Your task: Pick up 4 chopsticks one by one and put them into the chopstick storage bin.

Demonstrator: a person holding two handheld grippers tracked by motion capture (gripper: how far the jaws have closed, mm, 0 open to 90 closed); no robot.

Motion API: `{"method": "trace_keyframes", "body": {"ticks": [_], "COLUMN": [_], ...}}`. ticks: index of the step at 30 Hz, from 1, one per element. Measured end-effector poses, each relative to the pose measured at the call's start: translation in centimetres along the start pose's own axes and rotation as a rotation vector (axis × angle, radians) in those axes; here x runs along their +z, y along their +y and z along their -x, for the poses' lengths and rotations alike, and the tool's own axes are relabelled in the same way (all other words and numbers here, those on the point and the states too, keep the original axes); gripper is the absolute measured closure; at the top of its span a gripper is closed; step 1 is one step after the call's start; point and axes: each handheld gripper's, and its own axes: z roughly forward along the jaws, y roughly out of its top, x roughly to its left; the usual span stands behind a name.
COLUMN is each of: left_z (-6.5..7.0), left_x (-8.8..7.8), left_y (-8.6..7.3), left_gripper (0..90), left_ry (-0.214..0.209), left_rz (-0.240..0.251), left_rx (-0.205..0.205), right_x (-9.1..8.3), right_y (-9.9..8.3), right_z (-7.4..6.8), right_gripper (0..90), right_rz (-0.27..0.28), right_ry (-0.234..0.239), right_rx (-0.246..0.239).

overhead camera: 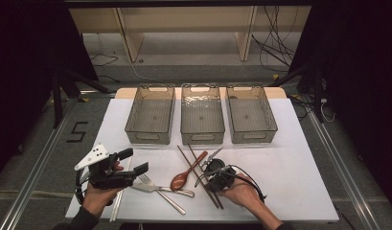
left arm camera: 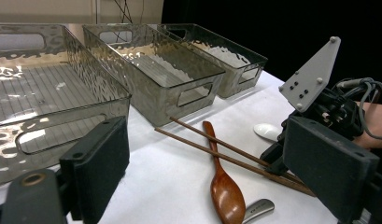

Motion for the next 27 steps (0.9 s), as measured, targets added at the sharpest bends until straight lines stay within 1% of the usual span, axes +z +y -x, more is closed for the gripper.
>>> {"method": "trace_keyframes", "body": {"ticks": [4,6,7,9,13,14,22,27], "left_z": [0.0,0.0,0.0,0.0,0.0,0.0,0.0,0.0], "left_x": [0.0,0.0,0.0,0.0,0.0,0.0,0.0,0.0], "left_y": [0.0,0.0,0.0,0.0,0.0,0.0,0.0,0.0], "left_gripper": [14.0,14.0,14.0,14.0,14.1,14.0,14.1,14.1], "left_ry": [-0.002,-0.002,-0.003,-0.004,-0.004,-0.004,-0.005,-0.007], "left_rz": [0.001,0.002,0.003,0.003,0.004,0.005,0.006,0.004], "left_rx": [0.000,0.000,0.000,0.000,0.000,-0.002,0.000,-0.002], "right_x": [0.0,0.0,0.0,0.0,0.0,0.0,0.0,-0.4], "right_y": [0.0,0.1,0.1,0.1,0.2,0.2,0.3,0.2], "right_z": [0.1,0.3,0.4,0.5,0.6,0.7,1.0,1.2], "right_gripper": [75.3,77.8,80.3,80.9,82.5,84.3,85.4,85.7], "right_rz": [0.002,-0.001,0.003,0.004,0.005,0.007,0.011,0.030], "right_ry": [0.006,0.005,0.006,0.004,0.006,0.004,0.009,0.008], "right_rx": [0.010,0.010,0.022,0.022,0.041,0.050,0.076,0.075]}}
